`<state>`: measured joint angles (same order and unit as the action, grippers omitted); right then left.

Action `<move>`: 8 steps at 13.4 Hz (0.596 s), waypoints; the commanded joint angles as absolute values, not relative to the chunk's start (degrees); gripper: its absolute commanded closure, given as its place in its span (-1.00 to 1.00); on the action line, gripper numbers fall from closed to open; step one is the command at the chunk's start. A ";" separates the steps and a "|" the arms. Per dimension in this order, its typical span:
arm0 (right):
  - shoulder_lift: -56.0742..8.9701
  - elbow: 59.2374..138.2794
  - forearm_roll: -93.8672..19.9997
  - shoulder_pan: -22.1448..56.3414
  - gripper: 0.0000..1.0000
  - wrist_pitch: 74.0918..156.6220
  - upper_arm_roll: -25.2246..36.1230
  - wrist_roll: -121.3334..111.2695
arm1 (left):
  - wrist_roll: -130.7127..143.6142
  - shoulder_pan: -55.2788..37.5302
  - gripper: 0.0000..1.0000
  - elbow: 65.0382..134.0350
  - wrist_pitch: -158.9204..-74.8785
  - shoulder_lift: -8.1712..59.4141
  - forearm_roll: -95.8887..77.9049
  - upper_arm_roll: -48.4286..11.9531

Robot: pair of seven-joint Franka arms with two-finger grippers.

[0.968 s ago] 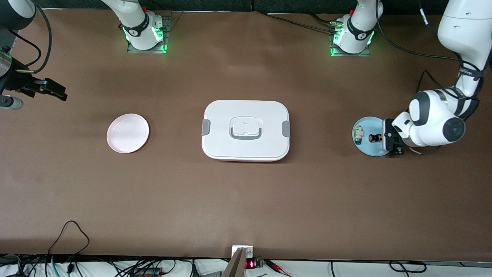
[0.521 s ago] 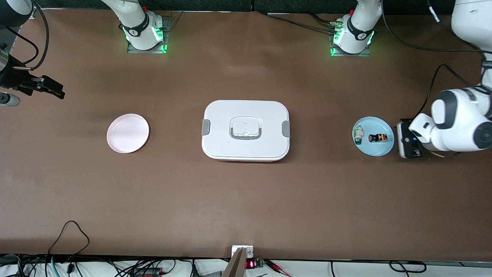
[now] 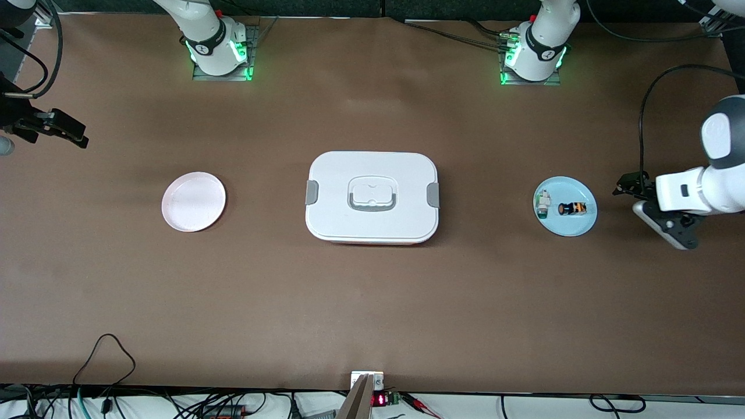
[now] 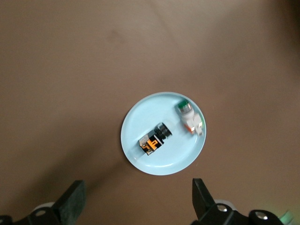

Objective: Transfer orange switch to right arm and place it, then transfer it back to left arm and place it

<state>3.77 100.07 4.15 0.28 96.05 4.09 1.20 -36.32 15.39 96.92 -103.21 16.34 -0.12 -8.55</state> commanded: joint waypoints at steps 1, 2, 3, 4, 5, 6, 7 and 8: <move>4.04 98.09 3.16 0.35 -1.00 93.69 4.13 0.26 | -13.02 15.56 -1.00 93.62 -97.24 12.41 -0.79 -11.06; 4.04 97.91 3.08 0.44 -1.00 93.26 4.13 0.26 | -5.35 15.56 -1.00 90.99 -93.38 11.78 -0.79 -12.12; 4.04 97.65 3.08 0.53 -1.00 92.82 4.04 0.26 | -2.66 15.56 -1.00 87.57 -89.16 11.43 -0.70 -12.82; 4.13 97.56 2.99 0.53 -1.00 92.46 4.04 0.26 | -2.64 15.56 -1.00 84.84 -85.82 11.25 -0.70 -13.18; 4.13 97.56 2.99 0.53 -1.00 92.37 3.96 0.35 | -2.90 15.73 -1.00 83.94 -84.48 10.47 -0.70 -13.18; 4.04 96.95 2.90 0.44 -1.00 92.37 4.04 0.53 | -3.34 15.91 -1.00 83.94 -84.11 8.81 -0.96 -13.18; 3.87 96.60 2.81 0.44 -1.00 92.37 4.04 0.53 | -3.08 15.91 -1.00 84.28 -83.24 6.61 -0.97 -13.18; 3.87 96.59 2.81 0.53 -1.00 92.03 3.96 0.44 | -2.64 15.82 -1.00 84.46 -81.75 5.03 -1.84 -13.27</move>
